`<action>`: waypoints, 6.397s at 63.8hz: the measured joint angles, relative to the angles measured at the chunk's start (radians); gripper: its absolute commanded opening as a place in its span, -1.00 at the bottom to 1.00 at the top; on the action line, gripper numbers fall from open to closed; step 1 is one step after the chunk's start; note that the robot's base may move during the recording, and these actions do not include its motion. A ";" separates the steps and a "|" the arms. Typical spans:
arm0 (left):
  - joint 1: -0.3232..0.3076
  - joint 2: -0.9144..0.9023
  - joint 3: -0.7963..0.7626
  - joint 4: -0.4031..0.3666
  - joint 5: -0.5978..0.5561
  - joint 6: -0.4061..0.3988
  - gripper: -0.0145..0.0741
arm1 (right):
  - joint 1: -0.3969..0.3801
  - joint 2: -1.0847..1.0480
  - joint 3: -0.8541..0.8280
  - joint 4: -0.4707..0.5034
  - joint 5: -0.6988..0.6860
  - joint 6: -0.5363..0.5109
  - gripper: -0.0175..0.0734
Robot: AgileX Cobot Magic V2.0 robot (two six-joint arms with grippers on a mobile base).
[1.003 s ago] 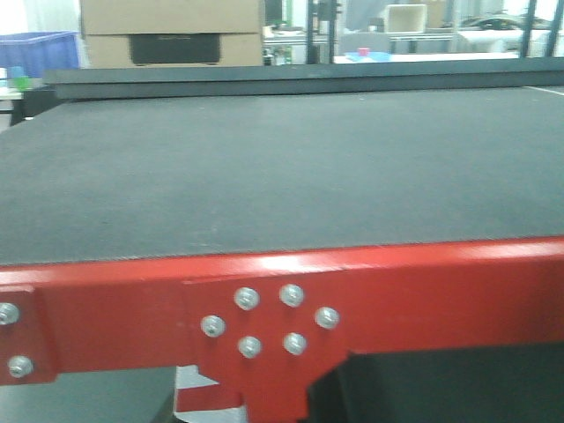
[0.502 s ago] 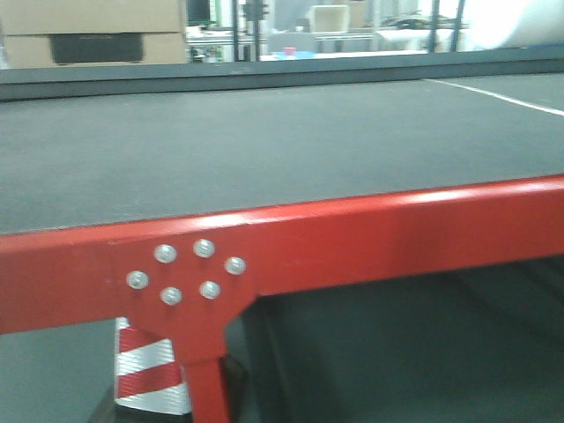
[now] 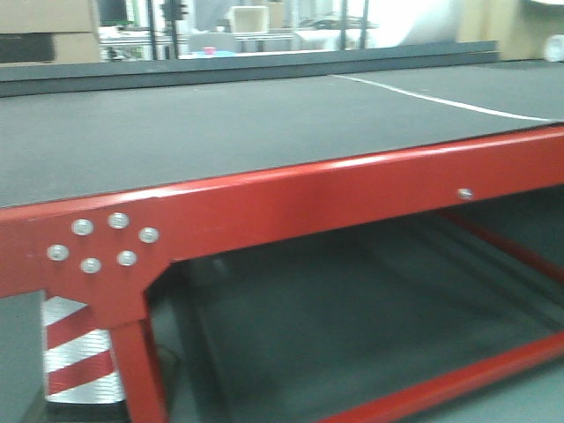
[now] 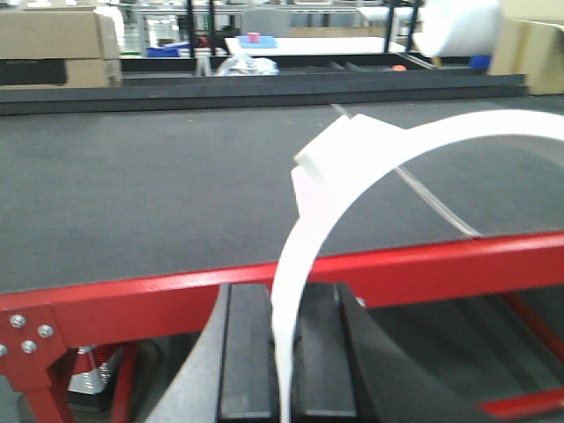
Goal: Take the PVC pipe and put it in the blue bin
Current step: 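Drive the base away from the table while holding both arcs, then drive up to the steel shelf of blue bins holding both arcs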
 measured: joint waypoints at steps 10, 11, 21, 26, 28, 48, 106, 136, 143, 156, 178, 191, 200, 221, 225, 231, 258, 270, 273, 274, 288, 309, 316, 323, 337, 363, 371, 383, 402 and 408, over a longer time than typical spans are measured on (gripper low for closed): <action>0.000 0.000 0.000 0.000 0.000 0.000 -0.92 | 0.000 0.000 0.000 0.000 0.000 0.000 -0.98; 0.000 0.000 0.000 0.000 0.000 0.000 -0.92 | 0.000 0.000 0.000 0.000 0.000 0.000 -0.98; 0.000 0.000 0.000 0.000 0.000 0.000 -0.92 | 0.000 0.000 0.000 0.000 0.000 0.000 -0.98; 0.000 0.000 0.000 0.000 0.000 0.000 -0.92 | 0.000 0.000 0.000 0.000 0.000 0.000 -0.98; 0.000 0.000 0.000 0.000 0.000 0.000 -0.92 | 0.000 0.000 0.000 0.000 0.000 0.000 -0.98; 0.000 0.000 0.000 0.000 0.000 0.000 -0.92 | 0.000 0.000 0.000 0.000 0.000 0.000 -0.98; 0.000 0.000 0.000 0.000 0.000 0.000 -0.92 | 0.000 0.000 0.000 0.000 0.000 0.000 -0.98; 0.000 0.000 0.000 0.000 0.000 0.000 -0.92 | 0.000 0.000 0.000 0.000 0.000 0.000 -0.98; 0.000 0.000 0.000 0.000 0.000 0.000 -0.92 | 0.000 0.000 0.000 0.000 0.000 0.000 -0.98; 0.000 0.000 0.000 0.000 0.000 0.000 -0.92 | 0.000 0.000 0.000 0.000 0.000 0.000 -0.98; 0.000 0.000 0.000 0.000 0.000 0.000 -0.92 | 0.000 0.000 0.000 0.000 0.000 0.000 -0.98; 0.000 0.000 0.000 0.000 0.000 0.000 -0.92 | 0.000 0.000 0.000 0.000 0.000 0.000 -0.98; 0.000 0.000 0.000 0.000 0.000 0.000 -0.92 | 0.000 0.000 0.000 0.000 0.000 0.000 -0.98; 0.000 0.000 0.000 0.000 0.000 0.000 -0.92 | 0.000 0.000 0.000 0.000 0.000 0.000 -0.98; 0.000 0.000 0.000 0.000 0.000 0.000 -0.92 | 0.000 0.000 0.000 0.000 0.000 0.000 -0.98; 0.000 0.000 0.000 0.000 0.000 0.000 -0.92 | 0.000 0.000 0.000 0.000 0.000 0.000 -0.98; 0.000 0.000 0.000 0.000 0.000 0.000 -0.92 | 0.000 0.000 0.000 0.000 0.000 0.000 -0.98; 0.000 0.000 0.000 0.000 0.000 0.000 -0.92 | 0.000 0.000 0.000 0.000 0.000 0.000 -0.98; 0.000 0.000 0.000 0.000 0.000 0.000 -0.92 | 0.000 0.000 0.000 0.000 0.000 0.000 -0.98; 0.000 0.000 0.000 0.000 0.000 0.000 -0.92 | 0.000 0.000 0.000 0.000 0.000 0.000 -0.98; 0.000 0.000 0.000 0.000 0.000 0.000 -0.92 | 0.000 0.000 0.000 0.000 0.000 0.000 -0.98; 0.000 0.000 0.000 0.000 0.000 0.000 -0.92 | 0.000 0.000 0.000 0.000 0.000 0.000 -0.98; 0.000 0.000 0.000 0.000 0.000 0.000 -0.92 | 0.000 0.000 0.000 0.000 0.000 0.000 -0.98; 0.000 0.000 0.000 0.000 0.000 0.000 -0.92 | 0.000 0.000 0.000 0.000 0.000 0.000 -0.98; 0.000 0.000 0.000 0.000 0.000 0.000 -0.92 | 0.000 0.000 0.000 0.000 0.000 0.000 -0.98; 0.000 0.000 0.000 0.000 0.000 0.000 -0.92 | 0.000 0.000 0.000 0.000 0.000 0.000 -0.98; 0.000 0.000 0.000 0.000 0.000 0.000 -0.92 | 0.000 0.000 0.000 0.000 0.000 0.000 -0.98; 0.000 0.000 0.000 0.000 0.000 0.000 -0.92 | 0.000 0.000 0.000 0.000 0.000 0.000 -0.98; 0.000 0.000 0.000 0.000 0.000 0.000 -0.92 | 0.000 0.000 0.000 0.000 0.000 0.000 -0.98; 0.000 0.000 0.000 0.000 0.000 0.000 -0.92 | 0.000 0.000 0.000 0.000 0.000 0.000 -0.98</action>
